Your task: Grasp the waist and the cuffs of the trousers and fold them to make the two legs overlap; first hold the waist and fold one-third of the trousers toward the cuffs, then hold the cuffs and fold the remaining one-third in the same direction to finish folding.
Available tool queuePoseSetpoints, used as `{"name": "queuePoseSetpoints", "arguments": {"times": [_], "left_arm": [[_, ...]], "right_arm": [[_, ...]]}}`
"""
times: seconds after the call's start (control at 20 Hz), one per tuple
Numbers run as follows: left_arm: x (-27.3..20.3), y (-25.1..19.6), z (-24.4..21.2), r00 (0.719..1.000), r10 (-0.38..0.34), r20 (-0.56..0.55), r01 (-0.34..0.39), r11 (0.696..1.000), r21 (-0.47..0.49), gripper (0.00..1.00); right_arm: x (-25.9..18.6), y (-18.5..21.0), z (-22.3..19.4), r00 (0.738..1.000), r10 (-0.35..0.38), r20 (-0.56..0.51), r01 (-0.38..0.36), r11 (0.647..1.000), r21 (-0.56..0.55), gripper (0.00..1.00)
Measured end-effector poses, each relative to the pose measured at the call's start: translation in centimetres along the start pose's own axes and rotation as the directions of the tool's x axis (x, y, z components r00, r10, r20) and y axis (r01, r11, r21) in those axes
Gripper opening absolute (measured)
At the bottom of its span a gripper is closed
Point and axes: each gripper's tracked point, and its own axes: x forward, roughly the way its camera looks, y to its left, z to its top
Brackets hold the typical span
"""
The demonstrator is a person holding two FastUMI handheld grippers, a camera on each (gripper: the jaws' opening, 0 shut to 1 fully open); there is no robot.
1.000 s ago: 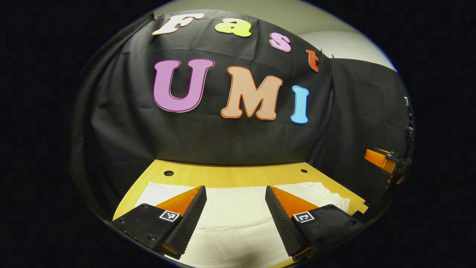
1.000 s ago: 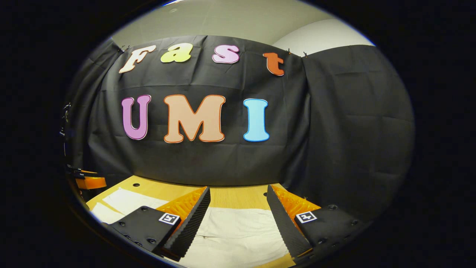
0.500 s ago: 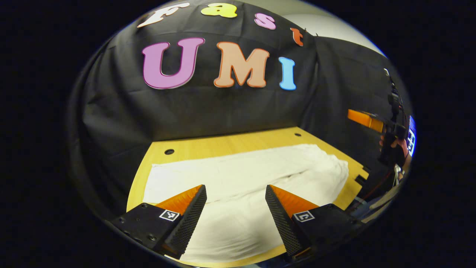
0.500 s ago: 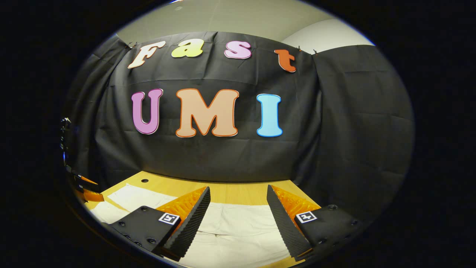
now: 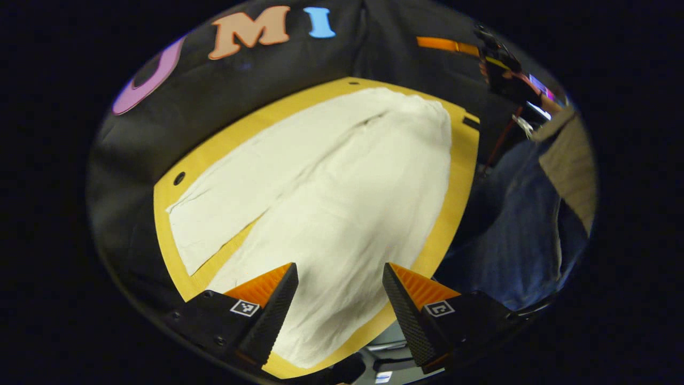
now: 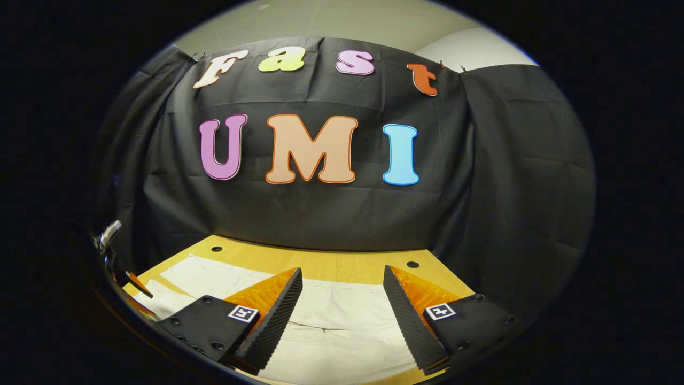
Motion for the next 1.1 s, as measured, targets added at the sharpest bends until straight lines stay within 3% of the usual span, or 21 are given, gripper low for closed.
{"name": "queuePoseSetpoints", "arguments": {"times": [0.25, 0.4, 0.65, 0.7, 1.0, 1.1], "left_arm": [[-1.0, -0.2, -3.7, 0.98, -0.102, -0.171, 0.124, 0.984, 0.124, 0.94], [-1.5, -0.1, -5.0, 0.958, -0.117, -0.26, 0.167, 0.97, 0.177, 0.93], [-2.2, 0.4, -5.9, 0.936, -0.105, -0.336, 0.184, 0.959, 0.214, 0.91], [-2.3, 0.6, -6.0, 0.934, -0.098, -0.344, 0.182, 0.958, 0.22, 0.86], [-2.5, 0.8, -6.4, 0.909, -0.077, -0.409, 0.182, 0.958, 0.224, 0.82], [-2.5, 1.1, -6.3, 0.905, -0.074, -0.42, 0.186, 0.954, 0.234, 0.77]], "right_arm": [[-0.6, -0.7, -1.1, 0.999, -0.038, -0.032, 0.038, 0.999, -0.005, 0.98], [-0.8, -1.5, -1.7, 0.997, -0.066, -0.044, 0.065, 0.998, -0.02, 0.98], [-0.6, -1.7, -2.3, 0.995, -0.076, -0.062, 0.075, 0.997, -0.017, 0.98], [-0.5, -1.7, -2.5, 0.995, -0.075, -0.064, 0.074, 0.997, -0.02, 0.98], [0.5, -1.2, -3.3, 0.996, -0.037, -0.085, 0.034, 0.999, -0.026, 0.98], [1.0, -1.1, -3.6, 0.996, -0.014, -0.092, 0.012, 1.0, -0.023, 0.98]]}}
